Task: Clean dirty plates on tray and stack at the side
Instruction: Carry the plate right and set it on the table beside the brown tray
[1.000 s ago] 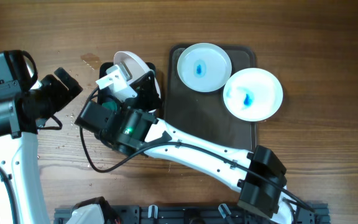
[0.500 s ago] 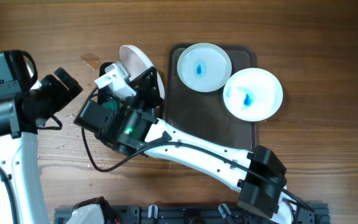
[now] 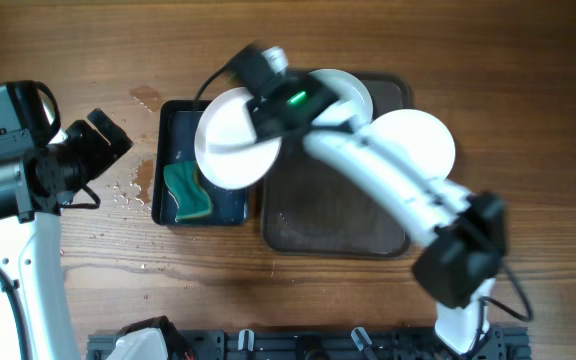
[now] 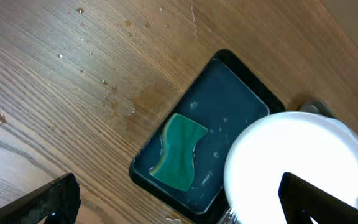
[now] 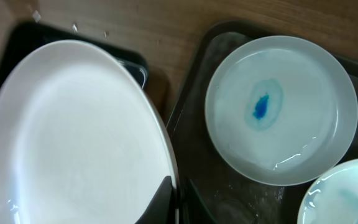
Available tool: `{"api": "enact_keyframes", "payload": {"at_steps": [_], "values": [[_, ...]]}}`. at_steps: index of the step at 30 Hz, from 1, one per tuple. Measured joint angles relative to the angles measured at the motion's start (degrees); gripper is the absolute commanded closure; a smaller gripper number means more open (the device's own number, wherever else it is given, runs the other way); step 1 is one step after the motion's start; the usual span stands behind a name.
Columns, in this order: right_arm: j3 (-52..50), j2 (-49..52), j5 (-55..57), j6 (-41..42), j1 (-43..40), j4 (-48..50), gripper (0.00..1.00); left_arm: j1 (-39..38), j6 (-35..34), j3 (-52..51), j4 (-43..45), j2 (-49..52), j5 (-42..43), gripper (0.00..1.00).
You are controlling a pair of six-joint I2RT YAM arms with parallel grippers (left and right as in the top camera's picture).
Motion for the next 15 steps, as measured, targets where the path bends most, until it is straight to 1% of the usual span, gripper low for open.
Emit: {"api": "enact_keyframes", "payload": {"at_steps": [1,3,4,5,6,7,9,11,14,15], "values": [[-0.02,-3.15,-9.11,-0.26,-5.29,-0.26,0.96,0.0,0.02,0.0,0.02,0.0,-0.02,0.0],[-0.02,-10.38,-20.09,-0.68,-13.51,-1.9,0.96,0.0,0.02,0.0,-0.02,0.0,-0.02,0.0],[0.0,-15.74,-24.68,-0.7,-19.12,-4.15,0.96,0.0,0.02,0.0,-0.02,0.0,-0.02,0.0],[0.35,-19.15,-26.86,-0.83,-23.63,-6.56,0.96,0.0,0.02,0.0,-0.07,0.0,-0.02,0.0],[0.59,-23.91,-28.26,-0.94,-31.08,-11.26,0.96,0.0,0.02,0.0,-0.02,0.0,0.0,0.0],[0.94,-26.08,-28.41,-1.18,-37.03,-13.7,0.96,0.0,0.02,0.0,-0.04,0.0,0.0,0.0],[-0.31,-28.7,-27.63,-1.31,-53.94,-18.08,0.96,0.0,0.02,0.0,-0.02,0.0,-0.02,0.0],[-7.3,-27.69,-26.43,-1.36,-66.53,-15.28,0.96,0.0,0.02,0.0,-0.04,0.02,0.02,0.0],[-25.33,-24.09,-23.41,1.46,-81.74,-1.9,0.96,-0.02,0.02,0.0,-0.04,0.0,0.04,0.0],[-30.86,-23.28,-21.81,2.4,-84.89,3.04,0.96,0.0,0.02,0.0,-0.04,0.0,0.15,0.0]]}}
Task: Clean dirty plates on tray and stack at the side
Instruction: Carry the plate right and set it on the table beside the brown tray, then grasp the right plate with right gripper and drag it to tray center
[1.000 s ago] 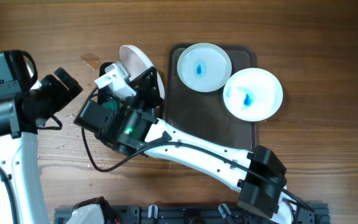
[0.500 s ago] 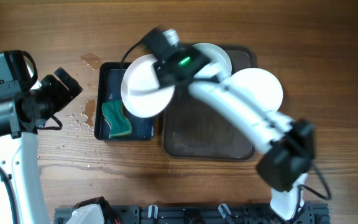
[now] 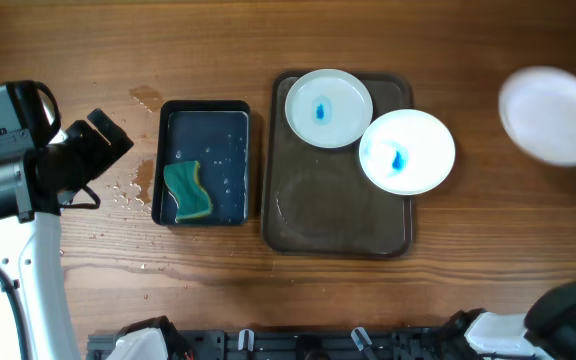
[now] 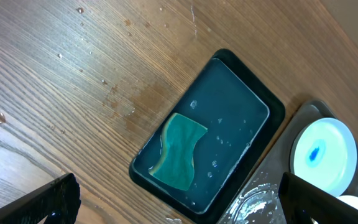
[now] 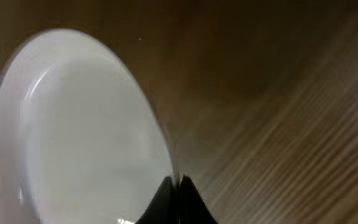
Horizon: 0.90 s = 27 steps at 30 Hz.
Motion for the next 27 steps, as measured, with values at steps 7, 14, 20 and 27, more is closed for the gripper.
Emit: {"api": "enact_keyframes", "payload": {"at_steps": [7,14,20,27], "values": [[-20.57,4.63,7.28,-3.69,2.99,18.01,0.96,0.0,0.0,0.0,0.02,0.0,0.04,0.0],[-20.52,7.37,18.71,-4.46,20.33,14.29,0.69,0.0,0.0,0.0,0.0,0.0,0.02,0.0],[-13.68,-6.01,6.6,-10.73,20.57,6.58,0.6,0.0,0.0,0.0,-0.02,0.0,0.02,0.0],[-14.19,4.57,-2.56,-18.58,32.74,16.92,0.53,0.0,0.0,0.0,0.13,0.02,0.02,0.0]]}}
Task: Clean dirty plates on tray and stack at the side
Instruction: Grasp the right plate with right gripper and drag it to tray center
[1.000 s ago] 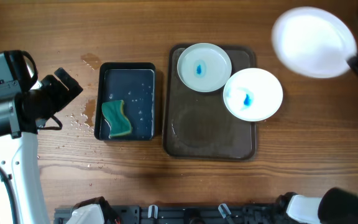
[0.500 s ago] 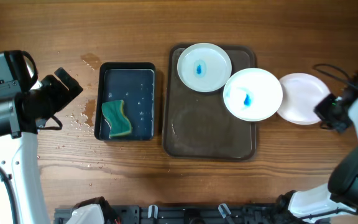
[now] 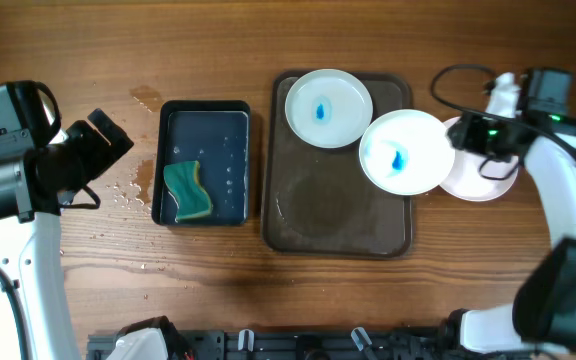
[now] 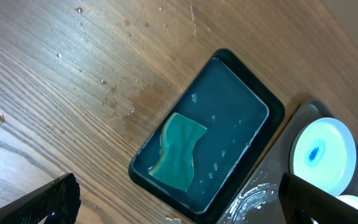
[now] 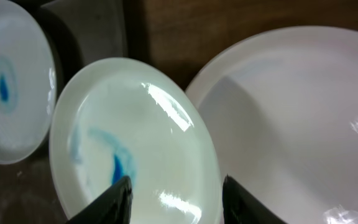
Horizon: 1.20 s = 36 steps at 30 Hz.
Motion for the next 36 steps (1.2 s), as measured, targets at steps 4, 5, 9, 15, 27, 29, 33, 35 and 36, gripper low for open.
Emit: {"api": "enact_keyframes", "payload": {"at_steps": [4,5,9,15,27,29,33,35,36], "values": [[-0.22,9.79,2.89,-0.85,1.6,3.96,0.96,0.0,0.0,0.0,-0.11,0.0,0.0,0.0],[-0.22,9.97,3.54,-0.59,1.38,3.82,0.93,0.0,0.0,0.0,-0.13,0.0,0.0,0.0],[-0.02,9.18,3.89,0.79,1.36,-1.01,0.69,0.0,0.0,0.0,-0.13,0.0,0.0,0.0],[0.02,-1.86,9.51,1.62,1.4,-3.26,0.62,0.0,0.0,0.0,-0.13,0.0,0.0,0.0],[-0.24,1.42,5.29,2.25,1.44,-9.33,0.96,0.0,0.0,0.0,-0.15,0.0,0.0,0.0],[-0.04,-7.34,4.81,2.43,2.25,-15.02,0.96,0.0,0.0,0.0,-0.11,0.0,0.0,0.0],[-1.05,-14.88,4.0,7.04,12.28,-20.2,0.96,0.0,0.0,0.0,0.11,0.0,0.02,0.0],[-7.76,-14.67,3.8,14.12,19.85,-14.99,0.96,0.0,-0.02,0.02,2.21,0.0,0.7,0.0],[-13.03,-14.27,3.48,19.43,23.34,-11.08,0.96,0.0,-0.04,0.04,2.01,0.0,2.4,0.0]]}}
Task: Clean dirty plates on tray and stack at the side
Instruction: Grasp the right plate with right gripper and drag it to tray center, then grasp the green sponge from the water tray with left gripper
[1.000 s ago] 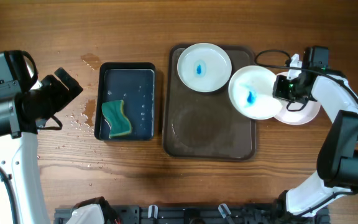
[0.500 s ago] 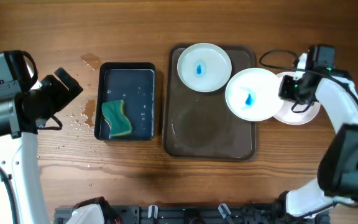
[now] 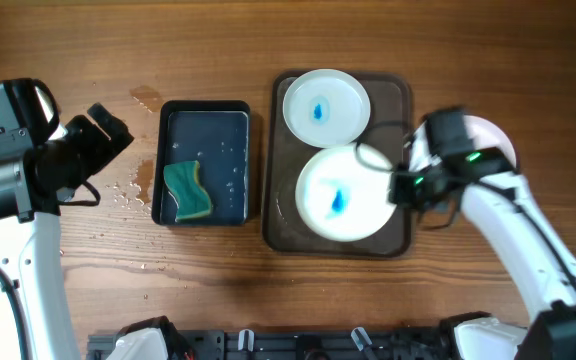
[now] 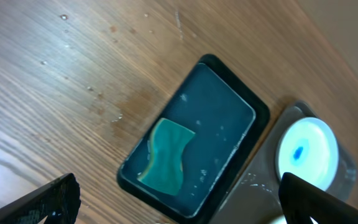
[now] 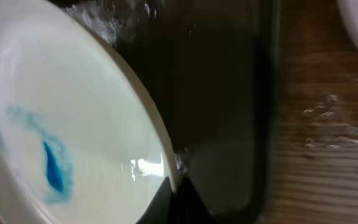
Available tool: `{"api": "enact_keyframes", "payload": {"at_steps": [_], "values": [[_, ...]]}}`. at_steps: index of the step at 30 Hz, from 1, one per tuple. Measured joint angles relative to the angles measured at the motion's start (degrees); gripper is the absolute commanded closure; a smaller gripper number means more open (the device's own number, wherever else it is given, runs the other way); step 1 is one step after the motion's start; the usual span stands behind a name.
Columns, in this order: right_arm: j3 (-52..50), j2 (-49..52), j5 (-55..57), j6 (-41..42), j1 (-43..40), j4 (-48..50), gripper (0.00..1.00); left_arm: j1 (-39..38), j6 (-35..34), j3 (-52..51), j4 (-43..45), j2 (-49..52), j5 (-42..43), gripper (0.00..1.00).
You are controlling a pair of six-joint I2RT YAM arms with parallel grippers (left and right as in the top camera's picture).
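My right gripper [image 5: 176, 186] is shut on the rim of a white plate with a blue stain [image 5: 61, 143], holding it tilted over the middle of the brown tray [image 3: 400, 235]. In the overhead view that plate [image 3: 343, 195] sits left of the right gripper [image 3: 400, 186]. Another blue-stained plate [image 3: 326, 108] lies at the tray's far end. A clean white plate [image 3: 493, 135] rests on the table right of the tray, partly hidden by my right arm. My left gripper [image 3: 103, 135] hangs open left of the tub, holding nothing.
A dark blue tub of water [image 3: 228, 150] with a green sponge [image 3: 188, 190] stands left of the tray; the left wrist view shows the tub [image 4: 222, 118] and sponge [image 4: 163, 155]. Water drops lie on the wood [image 3: 128, 190] left of the tub.
My right gripper was open over the clean plate beside the tray. Now it is shut on the stained plate's rim, and that plate has moved from the tray's right edge to its middle.
My right gripper held a clean plate over the tub, then far right of the tray. Then that plate lay on the table right of the tray with the gripper open above it. Now the gripper holds a stained plate over the tray. The left arm barely moved.
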Motion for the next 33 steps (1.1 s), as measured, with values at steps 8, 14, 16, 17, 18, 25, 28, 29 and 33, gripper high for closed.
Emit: {"api": "enact_keyframes", "payload": {"at_steps": [8,14,16,17,18,25,28,29,33], "values": [[-7.34,1.64,-0.04,3.56,2.21,11.52,0.67,-6.82,0.2,0.0,-0.85,0.92,5.57,0.03],[16.57,0.63,2.71,-6.21,1.18,-5.92,0.73,-14.56,-1.27,-4.39,-0.81,7.34,-1.03,0.32],[17.42,-0.09,2.62,-6.67,1.18,-6.82,0.73,-15.28,-3.67,-10.23,2.23,12.24,-2.25,0.53],[17.4,-0.09,2.36,-6.8,1.18,-7.5,0.73,-15.34,-5.05,-12.39,3.93,14.29,-2.45,0.59],[17.4,-0.09,2.21,-6.8,1.18,-7.69,0.73,-15.37,-5.53,-15.37,7.26,17.2,-2.4,0.64],[17.4,-0.09,1.81,-6.8,1.2,-7.72,0.73,-18.53,-6.73,-20.26,15.5,32.59,-0.72,0.96],[17.4,-0.09,1.81,-6.8,1.2,-7.91,0.73,-18.91,-6.43,-18.43,12.9,33.35,-0.94,0.89],[17.4,-0.09,1.81,-6.73,1.2,-8.02,0.73,-18.95,-6.4,-17.38,11.28,33.51,-0.94,0.73],[17.4,-0.09,1.84,-6.56,1.2,-8.68,0.73,-19.23,-3.69,-11.17,7.41,31.23,-1.03,0.54]]}}
